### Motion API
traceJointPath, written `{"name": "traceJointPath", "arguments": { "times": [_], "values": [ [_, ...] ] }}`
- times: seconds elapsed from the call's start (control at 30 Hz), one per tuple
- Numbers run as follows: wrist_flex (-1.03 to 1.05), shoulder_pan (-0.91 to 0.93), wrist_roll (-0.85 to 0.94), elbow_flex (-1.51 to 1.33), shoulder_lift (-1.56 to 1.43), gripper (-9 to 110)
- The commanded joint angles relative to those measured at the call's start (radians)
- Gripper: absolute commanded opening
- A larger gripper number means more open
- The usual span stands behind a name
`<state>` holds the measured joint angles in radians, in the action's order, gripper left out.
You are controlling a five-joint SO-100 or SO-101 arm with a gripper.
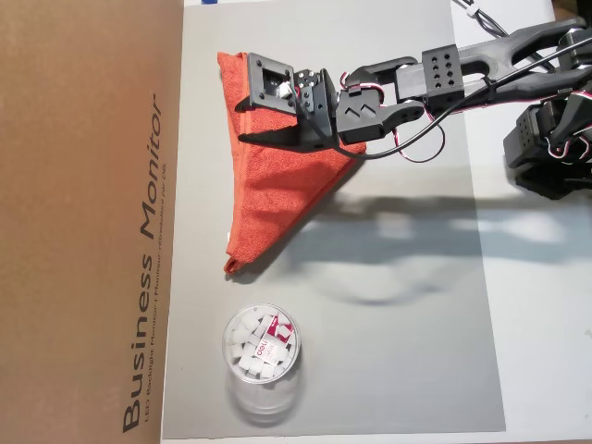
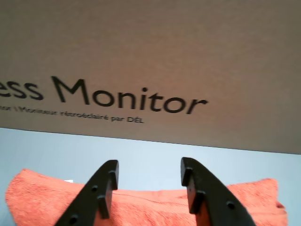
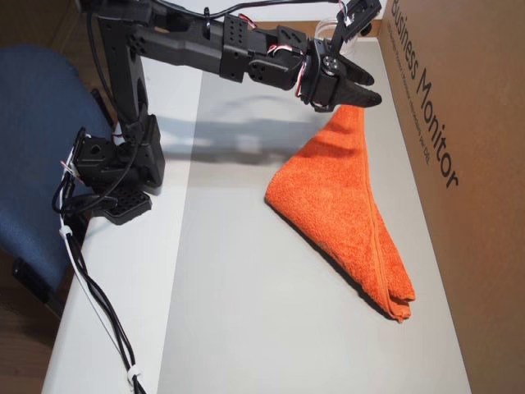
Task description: Fold the blanket.
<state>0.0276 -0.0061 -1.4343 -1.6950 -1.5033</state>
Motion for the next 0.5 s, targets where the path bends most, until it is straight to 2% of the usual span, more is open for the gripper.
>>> {"name": "traceJointPath", "arguments": {
  "times": [0.0, 0.17, 0.37, 0.47],
  "values": [
    [0.000, 0.025, -0.006, -0.014, -0.087, 13],
    [0.000, 0.052, -0.008, -0.080, -0.149, 13],
    [0.002, 0.074, -0.008, -0.130, -0.219, 0],
    [0.002, 0.081, -0.008, -0.152, -0.244, 0]
  ]
}}
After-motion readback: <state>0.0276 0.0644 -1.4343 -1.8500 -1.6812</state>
